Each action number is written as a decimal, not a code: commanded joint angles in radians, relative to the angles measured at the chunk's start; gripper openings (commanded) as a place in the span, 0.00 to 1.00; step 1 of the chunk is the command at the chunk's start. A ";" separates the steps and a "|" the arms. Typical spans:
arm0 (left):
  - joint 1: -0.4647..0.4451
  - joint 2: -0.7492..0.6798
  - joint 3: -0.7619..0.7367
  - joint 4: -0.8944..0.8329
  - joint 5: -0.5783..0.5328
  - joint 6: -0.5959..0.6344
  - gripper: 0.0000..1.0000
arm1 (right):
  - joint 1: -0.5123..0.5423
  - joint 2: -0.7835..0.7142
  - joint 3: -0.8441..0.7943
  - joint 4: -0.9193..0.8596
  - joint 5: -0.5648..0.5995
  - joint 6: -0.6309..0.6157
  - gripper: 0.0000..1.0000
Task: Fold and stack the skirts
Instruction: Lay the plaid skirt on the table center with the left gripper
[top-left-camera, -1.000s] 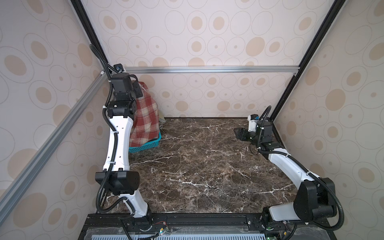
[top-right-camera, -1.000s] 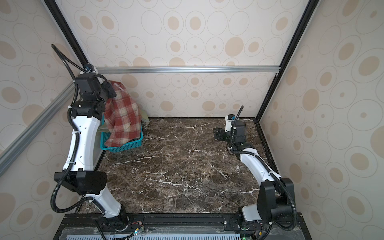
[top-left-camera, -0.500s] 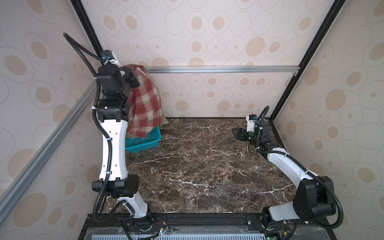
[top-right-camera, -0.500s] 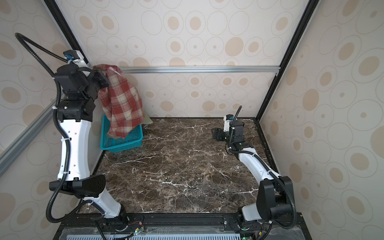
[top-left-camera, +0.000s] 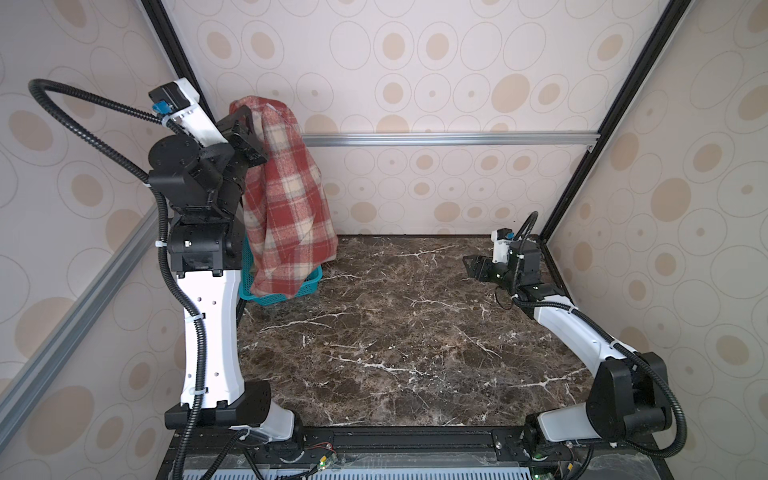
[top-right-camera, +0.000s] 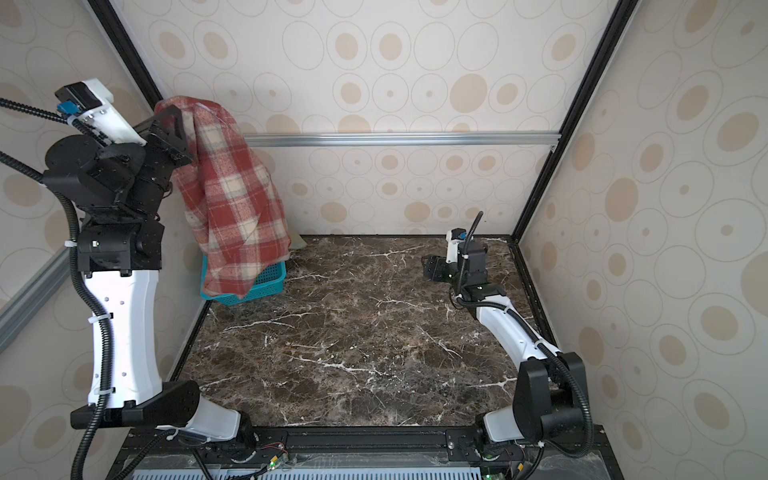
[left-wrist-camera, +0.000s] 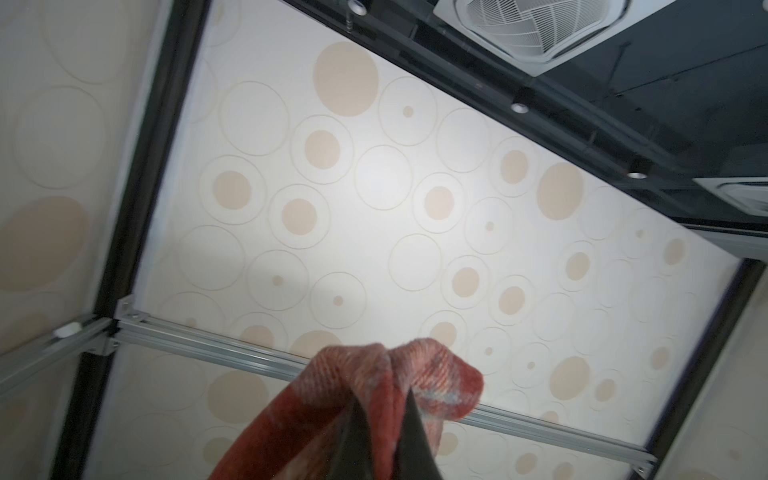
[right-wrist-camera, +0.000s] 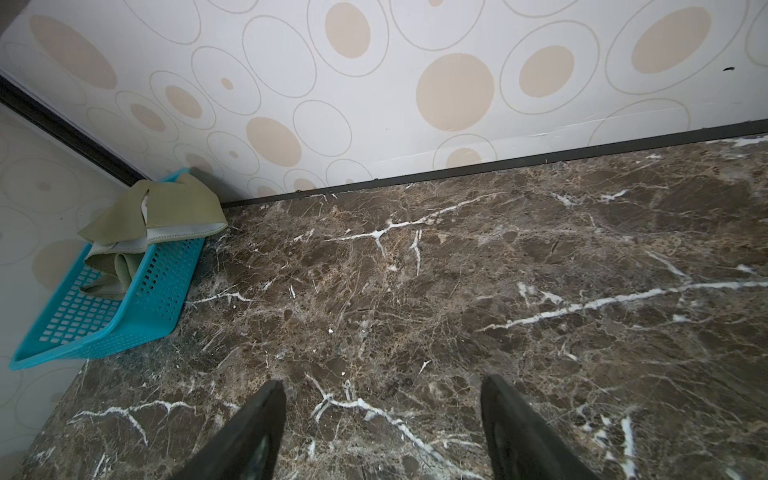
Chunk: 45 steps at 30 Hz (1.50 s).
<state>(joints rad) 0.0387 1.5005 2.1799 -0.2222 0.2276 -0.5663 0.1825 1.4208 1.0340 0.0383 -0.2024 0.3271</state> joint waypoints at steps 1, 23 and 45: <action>-0.026 -0.011 -0.049 0.148 0.164 -0.121 0.00 | 0.009 -0.036 -0.007 0.025 0.026 0.018 0.77; -0.529 0.079 -0.442 0.469 0.304 -0.279 0.00 | -0.017 -0.245 -0.074 -0.128 0.171 -0.013 0.81; -0.529 -0.239 -1.250 0.085 -0.265 -0.103 0.77 | -0.070 -0.131 -0.173 -0.274 0.135 0.028 0.77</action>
<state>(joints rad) -0.4938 1.2087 0.9314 -0.1360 -0.0315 -0.7021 0.0982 1.2568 0.8845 -0.2173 -0.0536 0.3122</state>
